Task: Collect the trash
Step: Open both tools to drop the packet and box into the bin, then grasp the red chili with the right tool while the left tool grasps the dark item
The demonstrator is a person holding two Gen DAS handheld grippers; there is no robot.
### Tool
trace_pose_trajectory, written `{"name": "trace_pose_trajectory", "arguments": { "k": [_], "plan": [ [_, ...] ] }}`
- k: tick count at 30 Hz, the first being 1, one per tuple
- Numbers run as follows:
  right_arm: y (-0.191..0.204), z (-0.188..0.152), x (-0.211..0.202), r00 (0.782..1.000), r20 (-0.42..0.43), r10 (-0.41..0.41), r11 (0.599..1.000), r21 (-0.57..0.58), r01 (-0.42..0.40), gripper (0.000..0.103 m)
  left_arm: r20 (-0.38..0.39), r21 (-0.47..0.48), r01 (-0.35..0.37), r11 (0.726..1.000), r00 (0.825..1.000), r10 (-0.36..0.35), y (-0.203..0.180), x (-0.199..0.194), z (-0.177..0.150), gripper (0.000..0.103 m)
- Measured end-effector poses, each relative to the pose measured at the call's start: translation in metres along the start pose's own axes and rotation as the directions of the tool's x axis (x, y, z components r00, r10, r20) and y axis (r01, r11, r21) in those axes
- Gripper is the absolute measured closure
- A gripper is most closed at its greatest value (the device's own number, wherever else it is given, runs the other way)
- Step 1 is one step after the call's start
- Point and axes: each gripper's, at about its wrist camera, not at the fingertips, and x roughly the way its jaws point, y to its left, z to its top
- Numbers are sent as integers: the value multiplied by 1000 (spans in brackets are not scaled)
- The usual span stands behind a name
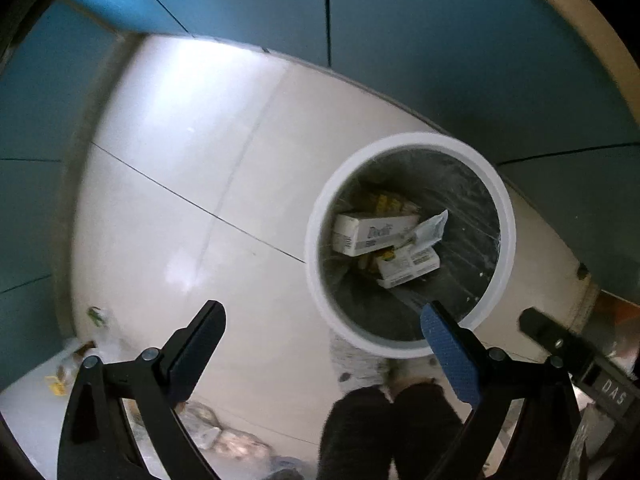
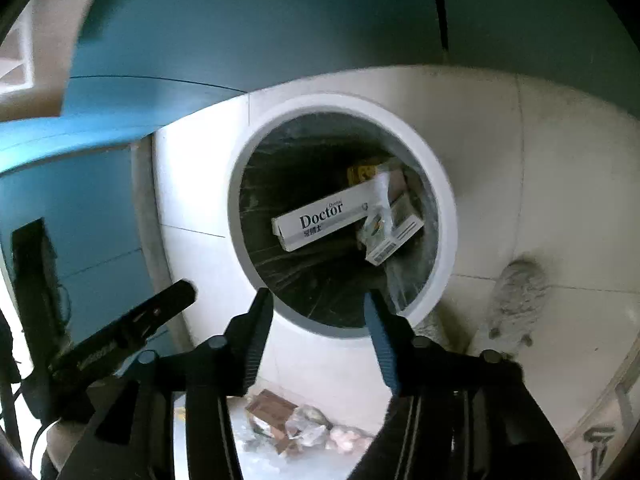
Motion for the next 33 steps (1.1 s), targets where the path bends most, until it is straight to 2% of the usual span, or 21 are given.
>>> {"name": "trace_pose_trajectory", "arguments": {
  "k": [1,2,3,5,6,10,15,19,28,33],
  "plan": [
    [6,-2,-10,999,15,-41,999,-28,41,49,11,2,-11,1000,1000,11,2,-9,-3,3],
    [11,-3,-17,997,26,-72,996,-45,73,41,26,4,-28,1000,999,27,2,-22,-8,3],
    [19,-7,-28,990,46,-137,987,-78,140,36,37,6,-38,999,999,38,1,-29,-12,3],
    [29,-14,-46,971,79,-224,965,-120,233,14,54,14,-53,999,997,52,1,-54,-22,3],
    [36,-20,-58,954,97,-284,944,-146,296,11,58,15,-54,998,997,53,1,-64,-27,3],
    [60,-40,-104,919,145,-366,898,-203,389,1,73,27,-52,998,996,50,-3,-111,-48,3],
    [97,-70,-176,896,210,-392,862,-257,437,0,93,47,-35,998,995,30,-5,-177,-77,3],
    [124,-95,-232,884,258,-389,850,-270,453,0,111,50,-15,999,994,9,0,-231,-92,3],
    [178,-157,-358,887,314,-338,858,-285,428,0,202,58,17,998,979,-28,9,-351,-124,3],
    [203,-186,-403,890,346,-296,869,-290,402,0,268,76,26,997,962,-46,13,-405,-139,3]
  ]
}}
